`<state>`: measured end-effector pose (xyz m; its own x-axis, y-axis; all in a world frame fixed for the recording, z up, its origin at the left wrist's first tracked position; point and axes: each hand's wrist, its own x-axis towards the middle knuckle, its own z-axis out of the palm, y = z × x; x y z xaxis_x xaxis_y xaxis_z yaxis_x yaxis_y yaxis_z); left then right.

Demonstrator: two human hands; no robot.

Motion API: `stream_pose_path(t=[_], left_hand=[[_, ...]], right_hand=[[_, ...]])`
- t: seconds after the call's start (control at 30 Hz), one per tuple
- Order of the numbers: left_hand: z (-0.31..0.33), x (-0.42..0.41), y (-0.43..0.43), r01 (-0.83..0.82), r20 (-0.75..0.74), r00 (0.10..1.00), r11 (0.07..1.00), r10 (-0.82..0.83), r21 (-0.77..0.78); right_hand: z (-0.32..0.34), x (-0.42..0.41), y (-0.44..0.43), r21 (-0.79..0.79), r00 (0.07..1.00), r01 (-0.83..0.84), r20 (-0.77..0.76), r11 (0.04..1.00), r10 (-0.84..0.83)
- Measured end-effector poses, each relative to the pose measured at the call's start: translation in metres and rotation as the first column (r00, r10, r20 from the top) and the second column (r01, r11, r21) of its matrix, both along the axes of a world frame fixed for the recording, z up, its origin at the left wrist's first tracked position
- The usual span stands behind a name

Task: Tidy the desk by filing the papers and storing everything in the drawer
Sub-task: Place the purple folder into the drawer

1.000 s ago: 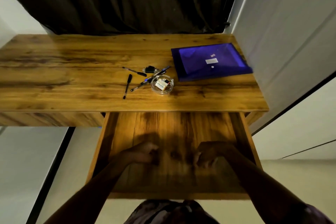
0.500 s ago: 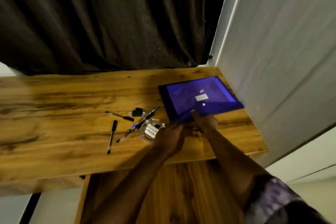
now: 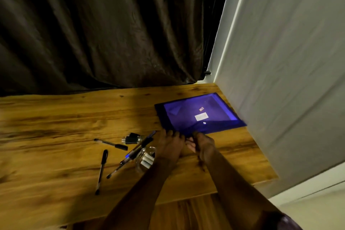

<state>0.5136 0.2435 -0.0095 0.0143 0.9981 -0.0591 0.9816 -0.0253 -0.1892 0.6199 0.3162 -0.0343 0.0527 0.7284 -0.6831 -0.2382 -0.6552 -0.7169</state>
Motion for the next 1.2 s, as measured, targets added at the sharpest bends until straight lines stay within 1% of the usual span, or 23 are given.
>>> stream_pose_path(t=[0.03, 0.1, 0.17, 0.23, 0.27, 0.33, 0.37, 0.4, 0.43, 0.47, 0.5, 0.53, 0.57, 0.6, 0.67, 0.73, 0.8, 0.83, 0.9, 0.97, 1.07, 1.13, 1.2], left_hand=[[0.008, -0.001, 0.004, 0.001, 0.009, 1.000, 1.000, -0.001, -0.003], [0.027, -0.004, 0.006, 0.011, 0.009, 1.000, 0.998, -0.012, 0.065], [0.040, -0.007, 0.010, -0.013, 0.081, 0.997, 0.993, 0.003, 0.120], [0.046, -0.010, 0.007, -0.119, 0.296, 0.954, 0.973, 0.056, 0.199], [0.048, -0.011, 0.003, -0.209, 0.432, 0.898, 0.946, 0.085, 0.249], [0.049, -0.014, -0.005, -0.414, 0.683, 0.724, 0.854, 0.101, 0.314], [0.049, -0.017, -0.011, -0.526, 0.798, 0.595, 0.797, 0.096, 0.296], [0.052, -0.019, -0.018, -0.630, 0.904, 0.420, 0.743, 0.080, 0.227], [0.055, -0.021, -0.023, -0.709, 0.979, 0.193, 0.698, 0.058, 0.099], [0.059, -0.025, -0.029, -0.740, 0.996, -0.085, 0.668, 0.022, -0.078], [0.062, -0.030, -0.034, -0.703, 0.932, -0.362, 0.663, -0.022, -0.258], [0.066, -0.034, -0.041, -0.604, 0.807, -0.589, 0.684, -0.037, -0.409], [0.068, -0.040, -0.049, -0.486, 0.675, -0.737, 0.717, -0.028, -0.500], [0.069, -0.044, -0.059, -0.382, 0.568, -0.823, 0.745, -0.004, -0.547], [0.070, -0.049, -0.082, -0.277, 0.465, -0.885, 0.779, 0.022, -0.563], [0.069, -0.052, -0.106, -0.253, 0.415, -0.910, 0.814, -0.017, -0.523], [0.076, -0.052, -0.131, -0.281, 0.417, -0.906, 0.829, -0.064, -0.484], [0.081, -0.050, -0.142, -0.264, 0.429, -0.902, 0.845, -0.046, -0.465], [0.091, -0.043, -0.161, -0.223, 0.521, -0.852, 0.866, 0.050, -0.448], [0.091, -0.030, -0.177, -0.217, 0.643, -0.746, 0.847, 0.177, -0.485], [0.080, -0.008, -0.199, -0.122, 0.645, -0.672, 0.806, 0.362, -0.580], [0.068, 0.003, -0.210, -0.085, 0.640, -0.654, 0.801, 0.404, -0.592], [0.056, 0.017, -0.219, -0.043, 0.634, -0.646, 0.809, 0.426, -0.587]], right_hand=[[0.001, -0.001, 0.003, 0.005, 0.994, 0.027, -0.106, 1.000, -0.026], [0.005, -0.003, 0.009, 0.023, 0.953, 0.071, -0.298, 0.997, -0.061], [0.010, -0.004, 0.012, 0.018, 0.896, 0.129, -0.431, 0.992, -0.108], [0.024, -0.003, 0.010, 0.055, 0.851, 0.173, -0.512, 0.983, -0.121], [0.031, -0.001, 0.009, 0.086, 0.829, 0.196, -0.547, 0.977, -0.118], [0.048, 0.005, 0.008, 0.138, 0.786, 0.225, -0.611, 0.965, -0.096], [0.056, 0.009, 0.006, 0.149, 0.766, 0.230, -0.638, 0.962, -0.084], [0.066, 0.013, 0.002, 0.152, 0.746, 0.228, -0.662, 0.962, -0.072], [0.075, 0.018, -0.003, 0.163, 0.725, 0.216, -0.687, 0.963, -0.046], [0.083, 0.023, -0.010, 0.180, 0.702, 0.199, -0.712, 0.963, -0.012], [0.089, 0.026, -0.018, 0.212, 0.675, 0.182, -0.737, 0.960, 0.034], [0.096, 0.031, -0.029, 0.257, 0.647, 0.154, -0.756, 0.954, 0.099], [0.099, 0.036, -0.038, 0.306, 0.622, 0.116, -0.764, 0.945, 0.171], [0.104, 0.043, -0.050, 0.350, 0.600, 0.063, -0.761, 0.935, 0.244], [0.111, 0.055, -0.075, 0.402, 0.584, -0.043, -0.733, 0.915, 0.349], [0.121, 0.068, -0.107, 0.430, 0.581, -0.147, -0.692, 0.891, 0.429], [0.124, 0.086, -0.135, 0.418, 0.607, -0.232, -0.643, 0.879, 0.466], [0.121, 0.095, -0.145, 0.391, 0.633, -0.266, -0.618, 0.881, 0.466], [0.110, 0.116, -0.161, 0.342, 0.671, -0.312, -0.581, 0.886, 0.460], [0.103, 0.135, -0.176, 0.293, 0.704, -0.348, -0.546, 0.890, 0.455], [0.101, 0.164, -0.196, 0.260, 0.780, -0.323, -0.472, 0.910, 0.411], [0.098, 0.185, -0.210, 0.249, 0.782, -0.322, -0.474, 0.913, 0.405], [0.091, 0.208, -0.219, 0.282, 0.774, -0.292, -0.493, 0.914, 0.399]])
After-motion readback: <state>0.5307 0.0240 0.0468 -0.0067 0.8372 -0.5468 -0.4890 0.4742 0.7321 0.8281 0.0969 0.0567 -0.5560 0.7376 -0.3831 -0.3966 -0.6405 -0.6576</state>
